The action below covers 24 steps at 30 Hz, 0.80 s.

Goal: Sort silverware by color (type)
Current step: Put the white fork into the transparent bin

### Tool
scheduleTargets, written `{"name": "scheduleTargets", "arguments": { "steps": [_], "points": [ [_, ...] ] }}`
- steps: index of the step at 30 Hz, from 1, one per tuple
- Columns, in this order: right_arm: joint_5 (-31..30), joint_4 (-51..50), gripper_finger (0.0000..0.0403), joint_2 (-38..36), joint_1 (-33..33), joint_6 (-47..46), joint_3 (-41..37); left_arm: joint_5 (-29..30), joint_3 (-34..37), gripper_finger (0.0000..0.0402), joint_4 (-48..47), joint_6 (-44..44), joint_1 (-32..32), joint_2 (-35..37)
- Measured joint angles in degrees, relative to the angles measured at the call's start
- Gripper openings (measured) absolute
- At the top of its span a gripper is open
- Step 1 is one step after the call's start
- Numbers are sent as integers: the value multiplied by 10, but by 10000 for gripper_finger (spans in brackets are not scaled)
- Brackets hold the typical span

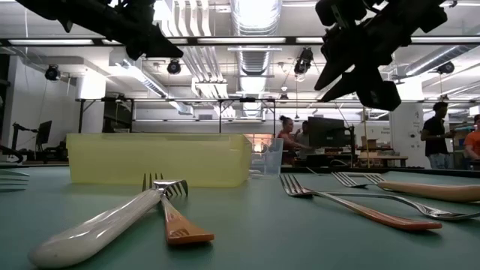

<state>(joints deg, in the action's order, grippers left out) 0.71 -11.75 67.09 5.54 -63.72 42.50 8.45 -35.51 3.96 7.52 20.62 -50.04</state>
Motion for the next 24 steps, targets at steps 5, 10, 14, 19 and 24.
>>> {"name": "scheduleTargets", "arguments": {
  "steps": [5, 10, 14, 19, 24],
  "points": [
    [0, 0, 86, 0, 23, -46, 0, 0, -2, 3, 5, 6, 0, -5],
    [-2, -1, 86, 0, 55, -83, 4, 0, -2, 3, 5, -2, 0, -6],
    [-7, 0, 85, 14, 77, -82, 31, 0, 5, 3, 4, -45, -2, -6],
    [-2, -18, 85, 59, 85, -30, 99, -1, 21, 3, 4, -88, -16, -5],
    [10, -145, 85, 117, 85, 20, 196, -5, 35, 3, 22, -102, -33, -2]
  ]
}}
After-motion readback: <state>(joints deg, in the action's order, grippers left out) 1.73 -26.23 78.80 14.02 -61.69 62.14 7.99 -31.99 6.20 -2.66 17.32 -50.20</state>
